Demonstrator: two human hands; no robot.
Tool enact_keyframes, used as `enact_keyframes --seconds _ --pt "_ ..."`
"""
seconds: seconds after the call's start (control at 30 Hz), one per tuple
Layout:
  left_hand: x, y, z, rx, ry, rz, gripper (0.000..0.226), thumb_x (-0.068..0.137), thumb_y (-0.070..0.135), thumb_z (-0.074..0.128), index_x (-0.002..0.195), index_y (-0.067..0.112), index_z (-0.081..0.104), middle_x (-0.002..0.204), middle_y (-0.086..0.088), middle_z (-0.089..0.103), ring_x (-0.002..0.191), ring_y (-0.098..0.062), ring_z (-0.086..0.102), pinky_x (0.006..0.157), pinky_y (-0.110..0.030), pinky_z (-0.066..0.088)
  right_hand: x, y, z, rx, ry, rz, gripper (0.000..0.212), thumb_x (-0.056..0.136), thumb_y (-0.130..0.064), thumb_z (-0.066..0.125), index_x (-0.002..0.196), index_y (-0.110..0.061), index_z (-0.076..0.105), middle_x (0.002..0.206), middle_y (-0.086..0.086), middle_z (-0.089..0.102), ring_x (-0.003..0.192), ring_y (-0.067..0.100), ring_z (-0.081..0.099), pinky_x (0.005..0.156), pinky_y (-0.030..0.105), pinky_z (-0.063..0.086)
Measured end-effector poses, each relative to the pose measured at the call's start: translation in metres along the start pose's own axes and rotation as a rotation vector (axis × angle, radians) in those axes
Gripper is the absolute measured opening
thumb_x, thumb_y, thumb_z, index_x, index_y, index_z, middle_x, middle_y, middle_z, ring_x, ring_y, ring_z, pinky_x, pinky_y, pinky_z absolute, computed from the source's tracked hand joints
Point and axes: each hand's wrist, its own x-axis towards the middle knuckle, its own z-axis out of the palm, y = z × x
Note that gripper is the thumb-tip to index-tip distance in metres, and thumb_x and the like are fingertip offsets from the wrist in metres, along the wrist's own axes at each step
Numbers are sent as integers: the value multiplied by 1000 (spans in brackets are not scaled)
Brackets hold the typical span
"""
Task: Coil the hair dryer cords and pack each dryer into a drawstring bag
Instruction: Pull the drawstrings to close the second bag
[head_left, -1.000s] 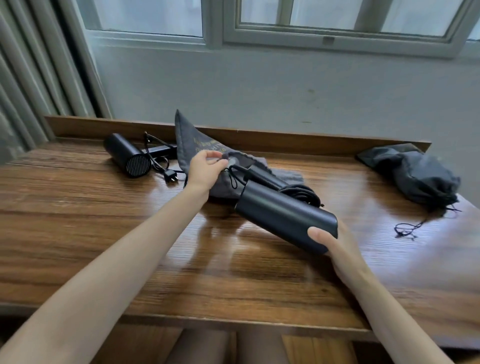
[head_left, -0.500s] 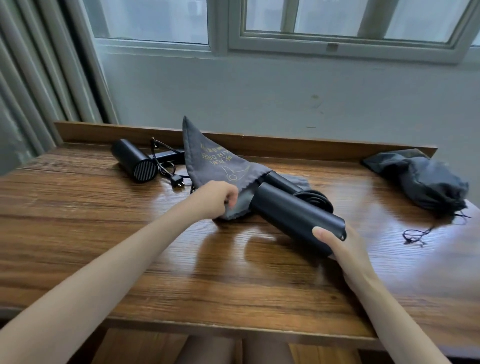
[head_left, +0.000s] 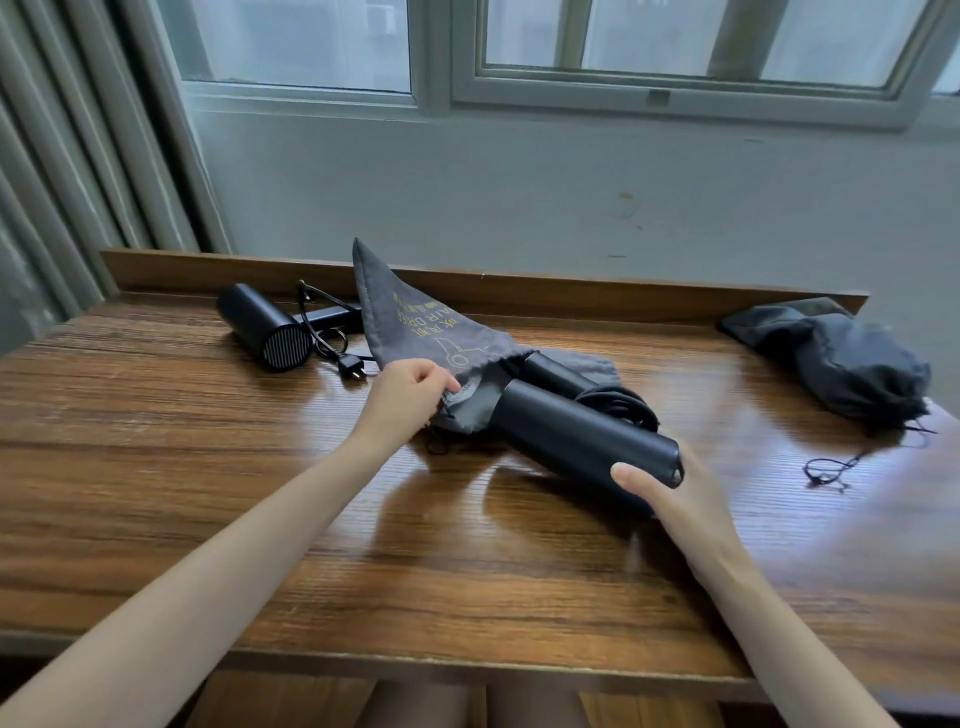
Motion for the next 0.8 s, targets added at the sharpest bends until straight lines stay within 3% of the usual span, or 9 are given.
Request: enact_keyframes --seconds 0.07,0.17,0.33,0.47,0.53,0.6,0.7,0.8 --pt "-2 1 7 178 88 111 19 81 25 65 64 21 59 56 11 54 56 -6 50 53 -23 37 -1 -2 1 -13 -3 -9 78 47 -61 69 117 -28 58 106 -9 65 97 6 61 75 25 46" --pt "-2 4 16 217 60 265 16 80 8 66 78 18 53 73 5 58 73 -16 57 64 -28 43 0 -5 5 -21 -11 -23 80 47 -61 69 119 -28 57 110 -11 64 99 4 60 76 22 46" --pt "-3 14 20 64 19 430 23 86 -3 57 103 10 66 100 7 63 97 -6 57 83 -2 39 1 -10 16 -22 -42 -12 88 48 -58 71 126 -23 52 120 -5 60 110 10 56 94 33 47" --pt "-9 19 19 24 66 521 24 84 -3 60 101 10 70 97 8 66 94 -4 60 84 -3 39 3 -16 22 30 12 -14 70 50 -53 71 114 -27 60 112 -4 65 102 8 60 89 30 49" --pt "-14 16 18 121 43 605 24 84 -5 59 102 8 70 96 3 67 92 -7 59 84 -7 40 7 -18 26 95 92 21 66 50 -57 67 107 -24 63 108 2 66 101 15 61 90 38 49" --pt "-20 10 17 178 20 655 26 83 -8 58 103 5 68 90 0 64 85 1 55 79 -6 36 13 -21 30 159 148 43 62 53 -57 66 103 -20 66 107 7 66 101 21 61 95 48 47" --pt "-29 8 23 156 -56 650 34 79 -13 56 107 5 65 87 4 52 75 11 48 72 -1 34 16 -24 39 237 184 85 59 53 -55 69 101 -21 67 107 7 67 102 22 62 94 52 48" --pt "-23 14 31 67 -77 573 37 79 -11 57 108 10 65 91 2 55 68 8 47 69 -4 36 15 -26 52 275 215 89 49 58 -49 71 99 -24 67 106 3 67 101 19 63 93 50 49"
